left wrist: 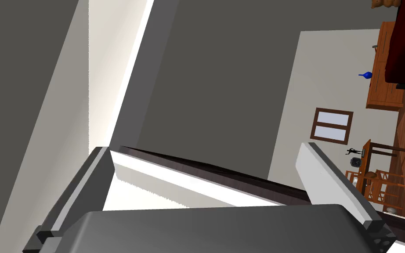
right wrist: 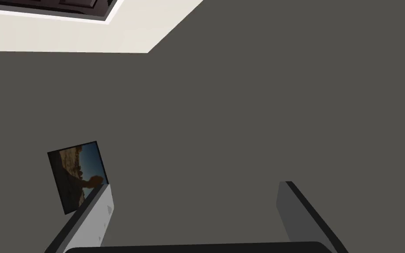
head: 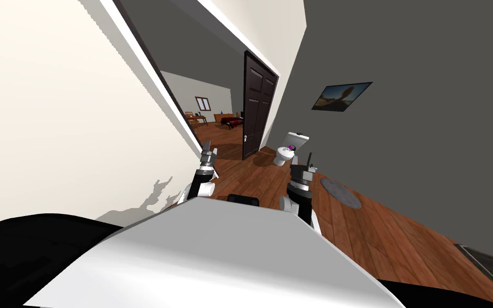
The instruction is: Push the door open
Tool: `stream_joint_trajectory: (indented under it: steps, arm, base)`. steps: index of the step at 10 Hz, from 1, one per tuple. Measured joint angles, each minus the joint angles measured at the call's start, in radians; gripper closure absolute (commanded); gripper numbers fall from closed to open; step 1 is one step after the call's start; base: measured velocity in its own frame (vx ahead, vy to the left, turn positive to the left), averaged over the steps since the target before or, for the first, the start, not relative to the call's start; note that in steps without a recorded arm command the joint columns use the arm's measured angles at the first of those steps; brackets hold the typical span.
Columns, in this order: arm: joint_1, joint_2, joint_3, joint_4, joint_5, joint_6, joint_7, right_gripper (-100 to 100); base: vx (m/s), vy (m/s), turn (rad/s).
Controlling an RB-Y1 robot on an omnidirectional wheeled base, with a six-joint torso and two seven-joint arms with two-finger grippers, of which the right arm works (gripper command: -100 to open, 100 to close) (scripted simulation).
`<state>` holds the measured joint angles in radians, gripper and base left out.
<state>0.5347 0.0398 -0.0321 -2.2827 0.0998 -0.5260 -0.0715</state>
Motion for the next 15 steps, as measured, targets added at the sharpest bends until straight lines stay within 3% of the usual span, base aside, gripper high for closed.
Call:
stream_joint_trajectory:
  steps: [7, 12, 15]
  arm:
    - [-0.051, -0.066, 0.060, 0.138, -0.014, -0.023, 0.001, -100]
    - [-0.090, -0.096, 0.113, 0.244, -0.023, -0.038, 0.005, -100]
    - [-0.112, -0.102, 0.140, 0.294, -0.025, -0.043, 0.010, -100]
  base:
    - [0.178, -0.019, 0.040]
    - [0.144, -0.026, 0.041]
    - [0.135, -0.018, 0.032]
